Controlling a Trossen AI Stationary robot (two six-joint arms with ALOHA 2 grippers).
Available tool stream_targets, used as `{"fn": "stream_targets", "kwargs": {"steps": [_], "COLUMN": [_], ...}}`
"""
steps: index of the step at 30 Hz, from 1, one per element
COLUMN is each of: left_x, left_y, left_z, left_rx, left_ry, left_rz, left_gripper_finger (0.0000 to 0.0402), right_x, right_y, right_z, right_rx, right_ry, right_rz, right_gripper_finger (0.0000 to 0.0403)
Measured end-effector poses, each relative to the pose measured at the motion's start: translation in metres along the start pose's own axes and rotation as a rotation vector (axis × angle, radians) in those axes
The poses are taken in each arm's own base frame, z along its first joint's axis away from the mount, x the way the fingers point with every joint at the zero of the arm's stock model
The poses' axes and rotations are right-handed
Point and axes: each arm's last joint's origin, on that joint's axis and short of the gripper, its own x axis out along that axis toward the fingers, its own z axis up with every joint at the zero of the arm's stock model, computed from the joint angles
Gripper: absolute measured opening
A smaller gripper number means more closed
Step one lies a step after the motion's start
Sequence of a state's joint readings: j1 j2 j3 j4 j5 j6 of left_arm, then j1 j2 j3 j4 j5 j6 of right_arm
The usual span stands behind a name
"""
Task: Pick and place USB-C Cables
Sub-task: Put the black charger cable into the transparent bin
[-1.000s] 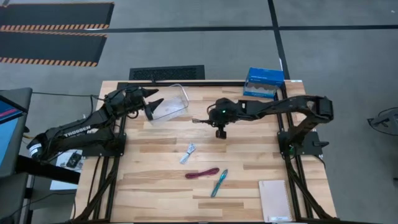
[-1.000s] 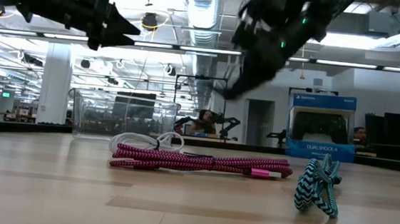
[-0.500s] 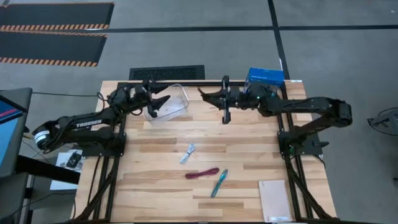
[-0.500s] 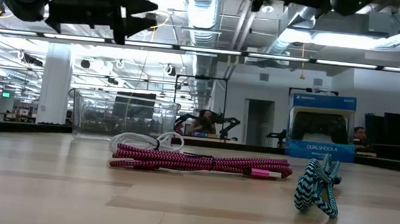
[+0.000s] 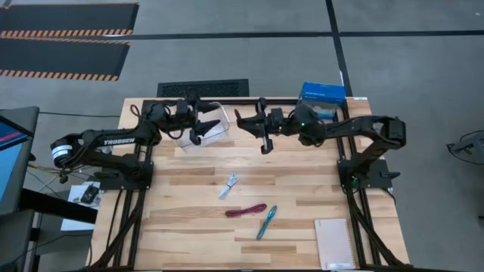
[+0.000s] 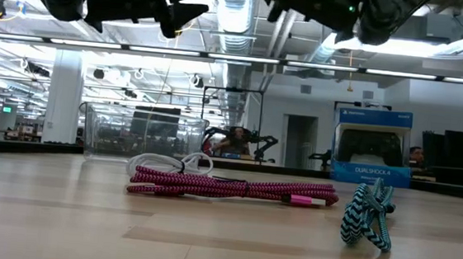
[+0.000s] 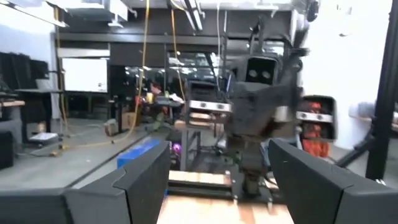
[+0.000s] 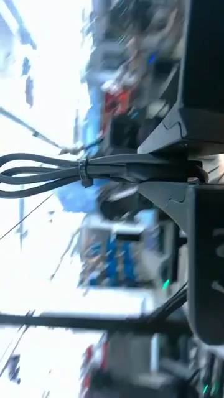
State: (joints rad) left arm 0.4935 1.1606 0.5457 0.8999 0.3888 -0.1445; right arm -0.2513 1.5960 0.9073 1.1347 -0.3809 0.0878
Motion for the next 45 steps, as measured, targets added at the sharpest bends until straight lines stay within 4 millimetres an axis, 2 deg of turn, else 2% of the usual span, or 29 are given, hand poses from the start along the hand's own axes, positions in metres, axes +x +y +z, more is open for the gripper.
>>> {"fn": "stream_targets", "kwargs": {"steps": [5,9,14,19,27,37,45], "left_x": [0.002,0.004,0.008,0.028,0.061,0.075,0.087], "left_y": [-0.006,-0.011,-0.014,-0.012,-0.003,-0.002,-0.008], "left_z": [0.001,-0.002,-0.003,-0.007,-0.021,-0.042,-0.042], "left_rx": [-0.016,-0.017,-0.016,-0.025,-0.047,-0.11,-0.113], "left_ry": [-0.015,0.008,0.028,0.085,0.117,0.096,0.098], "left_rz": [-0.021,-0.029,-0.018,-0.025,-0.052,-0.119,-0.17], "left_gripper_finger": [0.0261,0.0261,0.0261,0.0261,0.0261,0.0261,0.0261], "right_x": [-0.003,-0.021,-0.05,-0.066,-0.064,-0.062,-0.062], "right_y": [-0.007,-0.009,-0.01,-0.007,0.004,0.007,0.007], "right_z": [-0.02,-0.042,-0.046,-0.048,-0.052,-0.058,-0.061], "right_rx": [0.079,0.121,0.14,0.15,0.17,0.169,0.178], "right_ry": [-0.054,-0.045,-0.03,-0.004,0.015,0.064,0.093], "right_rz": [0.03,-0.011,-0.127,-0.17,-0.14,-0.134,-0.138], "right_gripper_finger": [0.0038,0.0038,0.004,0.0041,0.0043,0.0043,0.0043]}}
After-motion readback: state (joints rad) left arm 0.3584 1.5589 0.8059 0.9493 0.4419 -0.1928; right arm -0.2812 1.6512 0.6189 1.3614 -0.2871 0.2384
